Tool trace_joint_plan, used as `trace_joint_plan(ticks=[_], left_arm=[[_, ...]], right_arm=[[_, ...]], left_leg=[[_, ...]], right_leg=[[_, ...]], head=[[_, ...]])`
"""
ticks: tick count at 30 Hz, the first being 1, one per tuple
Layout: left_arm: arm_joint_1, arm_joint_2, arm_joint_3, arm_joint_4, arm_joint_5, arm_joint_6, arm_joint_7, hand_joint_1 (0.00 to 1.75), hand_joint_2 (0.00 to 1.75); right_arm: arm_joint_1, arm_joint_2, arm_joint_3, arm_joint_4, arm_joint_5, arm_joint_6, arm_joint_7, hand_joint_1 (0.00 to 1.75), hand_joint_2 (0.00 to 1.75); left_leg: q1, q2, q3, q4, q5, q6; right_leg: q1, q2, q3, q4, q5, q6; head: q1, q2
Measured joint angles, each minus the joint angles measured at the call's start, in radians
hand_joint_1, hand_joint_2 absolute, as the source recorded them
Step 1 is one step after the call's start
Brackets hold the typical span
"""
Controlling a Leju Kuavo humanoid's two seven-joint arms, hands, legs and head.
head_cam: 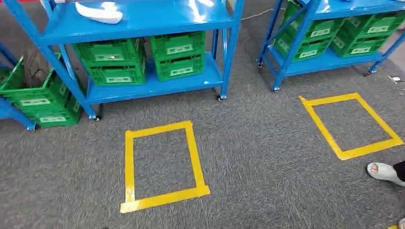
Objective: Take the parts from the cabinet and place them on the table.
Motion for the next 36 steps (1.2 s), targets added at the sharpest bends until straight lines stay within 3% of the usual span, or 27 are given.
trace_joint_plan(ticks=[1, 2, 3, 4, 6, 7, 8, 10, 11, 12, 13, 16, 17, 18, 19, 21, 22, 23, 26, 27, 28, 29, 31, 32, 33, 34, 36], left_arm=[[0.000, 0.000, 0.000, 0.000, 0.000, 0.000, 0.000, 0.00, 0.00], [0.001, 0.000, 0.000, 0.000, 0.000, 0.000, 0.000, 0.00, 0.00], [0.002, 0.000, 0.000, 0.000, 0.000, 0.000, 0.000, 0.00, 0.00], [0.004, 0.000, 0.000, 0.000, 0.001, 0.000, 0.000, 0.00, 0.00], [0.004, 0.000, 0.000, 0.001, 0.001, 0.000, 0.000, 0.00, 0.00], [0.004, -0.001, 0.000, 0.002, 0.001, 0.000, 0.000, 0.00, 0.00], [-0.001, -0.001, 0.000, 0.001, 0.002, 0.000, 0.000, 0.00, 0.00], [0.000, -0.001, 0.000, 0.001, 0.002, 0.000, 0.000, 0.00, 0.00], [-0.002, -0.001, 0.000, 0.001, 0.002, 0.000, 0.000, 0.00, 0.00], [-0.001, 0.000, 0.000, 0.000, 0.002, 0.000, 0.000, 0.00, 0.00], [-0.001, 0.001, 0.000, 0.000, 0.002, 0.000, 0.000, 0.00, 0.00], [0.000, 0.000, 0.000, 0.001, 0.002, 0.000, 0.000, 0.00, 0.00], [0.002, 0.000, 0.000, 0.001, 0.002, 0.000, 0.000, 0.00, 0.00], [0.004, 0.001, 0.000, 0.002, 0.002, 0.000, 0.000, 0.00, 0.00], [0.004, 0.002, 0.000, 0.002, 0.002, 0.000, 0.000, 0.00, 0.00], [0.002, 0.005, 0.000, 0.002, 0.002, 0.000, 0.000, 0.00, 0.00], [0.000, 0.005, 0.000, 0.002, 0.002, 0.000, 0.000, 0.00, 0.00], [-0.007, 0.005, 0.000, 0.002, 0.004, 0.000, 0.000, 0.00, 0.00], [-0.010, 0.005, 0.000, 0.002, 0.006, 0.001, 0.000, 0.00, 0.00], [-0.009, 0.003, 0.000, 0.002, 0.007, 0.001, 0.000, 0.00, 0.00], [-0.007, 0.001, 0.000, 0.002, 0.007, 0.001, 0.000, 0.00, 0.00], [-0.007, 0.003, 0.000, 0.002, 0.007, 0.001, -0.001, 0.00, 0.00], [-0.007, 0.003, 0.000, 0.002, 0.008, 0.000, -0.003, 0.00, 0.00], [-0.006, 0.003, 0.000, 0.002, 0.009, 0.000, -0.003, 0.00, 0.00], [-0.004, 0.003, 0.000, 0.002, 0.010, 0.000, -0.003, 0.00, 0.00], [-0.001, 0.003, 0.000, 0.002, 0.011, -0.001, -0.003, 0.00, 0.00], [-0.001, 0.002, 0.000, 0.002, 0.011, -0.001, -0.003, 0.00, 0.00]], right_arm=[[0.001, 0.000, 0.000, 0.000, -0.003, 0.003, -0.001, 0.00, 0.00], [0.004, 0.000, 0.000, 0.000, -0.007, 0.008, -0.002, 0.00, 0.00], [0.006, 0.000, 0.000, 0.000, -0.008, 0.011, -0.004, 0.00, 0.00], [0.007, 0.000, 0.000, 0.000, -0.008, 0.016, -0.005, 0.00, 0.00], [0.010, -0.001, 0.002, 0.000, -0.003, 0.033, -0.003, 0.00, 0.00], [0.010, -0.002, 0.005, 0.001, -0.002, 0.040, 0.000, 0.00, 0.00], [0.006, -0.002, 0.007, 0.001, -0.001, 0.042, 0.001, 0.00, 0.00], [0.004, -0.003, 0.009, 0.001, 0.003, 0.044, 0.001, 0.00, 0.00], [0.005, -0.003, 0.011, 0.001, 0.004, 0.045, 0.001, 0.00, 0.00], [0.004, -0.002, 0.014, 0.001, 0.004, 0.045, 0.001, 0.00, 0.00], [0.006, -0.003, 0.015, 0.001, 0.004, 0.045, 0.001, 0.00, 0.00], [0.008, -0.003, 0.016, 0.001, 0.004, 0.046, 0.001, 0.00, 0.00], [0.008, -0.003, 0.016, 0.001, 0.005, 0.047, 0.001, 0.00, 0.00], [0.006, -0.002, 0.017, 0.001, 0.005, 0.047, 0.001, 0.00, 0.00], [0.006, -0.002, 0.018, 0.001, 0.004, 0.047, 0.001, 0.00, 0.00], [0.006, -0.002, 0.023, 0.001, 0.005, 0.047, 0.001, 0.00, 0.00], [0.010, -0.002, 0.024, 0.001, 0.005, 0.047, 0.001, 0.00, 0.00], [0.012, -0.002, 0.024, 0.001, 0.005, 0.047, 0.000, 0.00, 0.00], [0.010, -0.002, 0.026, 0.001, 0.005, 0.047, 0.000, 0.00, 0.00], [0.004, -0.003, 0.026, 0.001, 0.005, 0.047, -0.001, 0.00, 0.00], [0.004, -0.004, 0.027, 0.001, 0.005, 0.047, -0.001, 0.00, 0.00], [0.006, -0.003, 0.028, 0.001, 0.006, 0.047, -0.001, 0.00, 0.00], [0.005, -0.003, 0.029, 0.001, 0.006, 0.050, -0.001, 0.00, 0.00], [0.007, -0.003, 0.030, 0.001, 0.006, 0.050, -0.001, 0.00, 0.00], [0.008, -0.003, 0.030, 0.001, 0.006, 0.050, 0.000, 0.00, 0.00], [0.008, -0.003, 0.031, 0.001, 0.006, 0.050, 0.000, 0.00, 0.00], [0.009, -0.003, 0.031, 0.001, 0.006, 0.050, 0.001, 0.00, 0.00]], left_leg=[[0.000, 0.000, 0.005, 0.000, -0.006, 0.000], [0.000, 0.000, 0.015, 0.000, -0.012, 0.000], [0.000, -0.001, 0.025, 0.000, -0.019, 0.000], [0.000, -0.002, 0.039, 0.000, -0.028, -0.001], [0.000, -0.005, 0.061, -0.001, -0.040, -0.007], [-0.002, -0.004, 0.052, -0.007, -0.045, -0.011], [-0.005, -0.006, 0.066, -0.005, -0.050, -0.019], [-0.001, -0.003, 0.057, -0.013, -0.047, -0.029], [0.000, -0.002, 0.064, -0.016, -0.045, -0.036], [0.001, -0.002, 0.069, -0.015, -0.052, -0.041], [0.000, -0.002, 0.058, 0.006, -0.067, -0.043], [0.000, -0.002, -0.058, 0.225, -0.162, -0.049], [0.000, -0.002, -0.093, 0.279, -0.170, -0.050], [0.000, -0.002, -0.104, 0.283, -0.154, -0.049], [0.000, -0.002, -0.090, 0.237, -0.111, -0.047], [-0.002, 0.011, -0.022, 0.078, -0.018, -0.039], [-0.007, 0.053, 0.011, 0.003, 0.000, -0.032], [-0.013, 0.063, 0.016, -0.016, -0.010, -0.030], [-0.016, 0.031, 0.021, -0.011, -0.004, -0.018], [-0.006, 0.022, 0.024, -0.020, 0.003, -0.010], [-0.004, 0.018, 0.026, -0.022, 0.005, -0.008], [-0.002, 0.009, 0.025, -0.023, 0.007, -0.003], [-0.002, -0.010, 0.022, -0.022, 0.007, -0.002], [-0.002, -0.022, 0.022, -0.022, 0.007, -0.002], [-0.001, -0.030, 0.023, -0.022, 0.007, -0.002], [-0.001, -0.044, 0.025, -0.022, 0.007, -0.002], [0.001, -0.069, 0.030, -0.022, 0.007, -0.004]], right_leg=[[-0.001, 0.000, -0.053, 0.074, -0.015, 0.002], [-0.002, 0.000, -0.093, 0.115, -0.009, 0.002], [-0.002, 0.000, -0.107, 0.107, 0.021, 0.001], [-0.002, 0.000, -0.101, 0.054, 0.080, -0.003], [0.000, 0.000, -0.060, -0.106, 0.201, -0.014], [0.004, 0.001, -0.047, -0.134, 0.196, -0.021], [0.010, 0.000, -0.034, -0.167, 0.190, -0.029], [0.015, -0.001, -0.024, -0.165, 0.186, -0.039], [0.015, -0.001, -0.022, -0.171, 0.189, -0.046], [0.004, -0.001, -0.011, -0.191, 0.197, -0.055], [0.006, -0.003, -0.002, -0.198, 0.198, -0.059], [0.008, -0.006, 0.000, -0.200, 0.193, -0.070], [0.009, -0.006, 0.000, -0.199, 0.191, -0.071], [0.010, -0.005, 0.002, -0.198, 0.189, -0.072], [0.010, -0.004, 0.006, -0.197, 0.185, -0.071], [0.011, -0.014, 0.020, -0.196, 0.176, -0.067], [0.013, -0.020, 0.024, -0.195, 0.170, -0.062], [0.023, -0.026, 0.026, -0.188, 0.162, -0.054], [0.019, -0.053, 0.030, -0.195, 0.164, -0.041], [0.020, -0.058, 0.030, -0.190, 0.158, -0.035], [0.018, -0.042, 0.019, -0.174, 0.145, -0.026], [0.014, -0.027, -0.004, -0.121, 0.111, -0.018], [0.005, -0.020, -0.078, 0.037, 0.043, -0.009], [0.002, -0.020, -0.113, 0.104, 0.027, -0.005], [0.000, -0.020, -0.125, 0.121, 0.032, -0.003], [-0.003, -0.019, -0.115, 0.088, 0.070, -0.003], [-0.005, -0.004, -0.048, -0.075, 0.167, -0.008]], head=[[0.003, 0.000], [0.006, 0.000], [0.009, 0.000], [0.013, 0.000], [0.021, 0.000], [0.022, 0.000], [0.025, 0.000], [0.022, 0.000], [0.023, 0.000], [0.021, 0.000], [0.017, 0.000], [-0.001, 0.000], [-0.004, 0.000], [-0.007, 0.000], [-0.012, 0.000], [-0.023, 0.000], [-0.031, 0.000], [-0.035, 0.000], [-0.028, 0.000], [-0.030, 0.000], [-0.029, 0.000], [-0.021, 0.000], [-0.007, 0.000], [-0.004, 0.000], [0.000, 0.000], [0.005, 0.000], [0.011, 0.000]])
